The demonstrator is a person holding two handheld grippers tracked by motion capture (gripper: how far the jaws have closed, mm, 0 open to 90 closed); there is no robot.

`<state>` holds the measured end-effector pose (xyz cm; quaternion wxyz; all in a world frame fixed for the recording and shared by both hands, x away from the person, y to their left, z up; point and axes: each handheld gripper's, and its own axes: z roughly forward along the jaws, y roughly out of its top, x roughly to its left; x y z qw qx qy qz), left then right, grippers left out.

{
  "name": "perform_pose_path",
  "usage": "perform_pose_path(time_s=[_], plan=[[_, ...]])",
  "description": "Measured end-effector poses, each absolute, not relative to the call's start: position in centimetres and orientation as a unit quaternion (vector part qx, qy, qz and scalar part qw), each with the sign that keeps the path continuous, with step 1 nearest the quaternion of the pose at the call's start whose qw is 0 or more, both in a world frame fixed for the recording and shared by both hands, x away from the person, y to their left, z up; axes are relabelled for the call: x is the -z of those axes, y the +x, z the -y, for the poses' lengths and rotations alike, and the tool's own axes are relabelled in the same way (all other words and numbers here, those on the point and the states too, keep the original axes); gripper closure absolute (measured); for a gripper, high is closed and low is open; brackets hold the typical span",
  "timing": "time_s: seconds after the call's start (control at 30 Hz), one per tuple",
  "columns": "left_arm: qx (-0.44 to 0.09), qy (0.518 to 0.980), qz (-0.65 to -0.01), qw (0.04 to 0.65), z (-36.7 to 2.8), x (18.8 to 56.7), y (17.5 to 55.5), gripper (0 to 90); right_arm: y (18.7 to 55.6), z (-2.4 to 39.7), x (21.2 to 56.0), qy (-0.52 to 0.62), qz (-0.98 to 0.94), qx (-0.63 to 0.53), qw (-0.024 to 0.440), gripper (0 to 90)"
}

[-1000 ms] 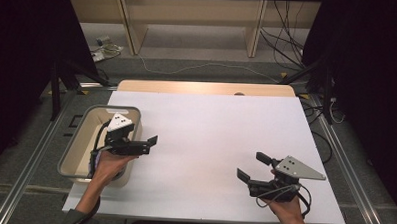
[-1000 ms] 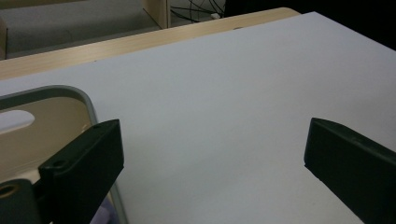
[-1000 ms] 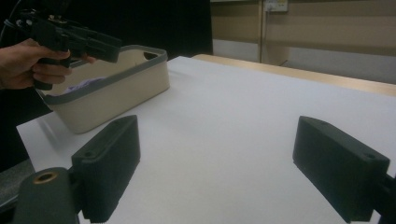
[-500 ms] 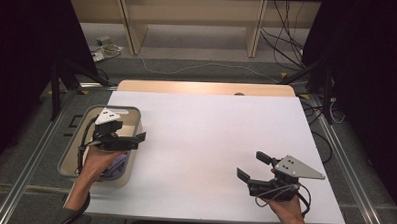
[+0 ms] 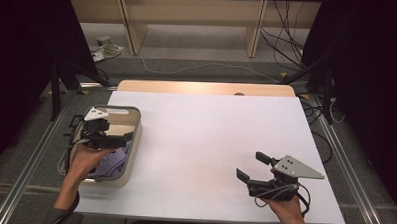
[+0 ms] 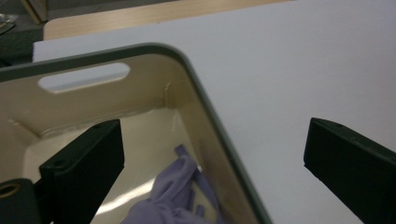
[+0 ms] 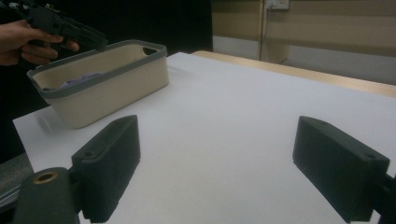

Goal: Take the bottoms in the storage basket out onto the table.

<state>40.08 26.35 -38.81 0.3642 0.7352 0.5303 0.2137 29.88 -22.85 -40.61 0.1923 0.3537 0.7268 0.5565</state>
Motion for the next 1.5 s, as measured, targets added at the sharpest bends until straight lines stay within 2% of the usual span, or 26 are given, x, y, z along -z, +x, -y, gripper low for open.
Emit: perform_pose_path(time_s=[0.1,0.27,0.37,0.97,1.13,1.5], plan=[[-0.192,0.729,-0.554,0.353,-27.7,38.9,40.3,4.5,29.9,22.8,40.7,0.354,-0.728,-0.556,0.190,16.0],[-0.193,0.736,-0.565,0.319,-28.4,39.3,40.4,4.5,30.0,22.7,40.7,0.353,-0.730,-0.553,0.189,16.0],[-0.176,0.737,-0.576,0.308,-29.1,39.6,40.5,4.5,29.9,22.7,40.7,0.351,-0.732,-0.552,0.191,15.9],[-0.120,0.758,-0.602,0.222,-30.0,42.0,41.6,4.9,30.0,22.7,40.8,0.351,-0.734,-0.549,0.191,15.8],[-0.097,0.755,-0.612,0.215,-30.5,42.6,41.8,4.9,30.0,22.6,40.8,0.352,-0.734,-0.549,0.190,15.8],[-0.061,0.756,-0.633,0.156,-30.0,44.0,42.5,4.4,30.0,22.6,40.8,0.351,-0.736,-0.546,0.191,15.9]])
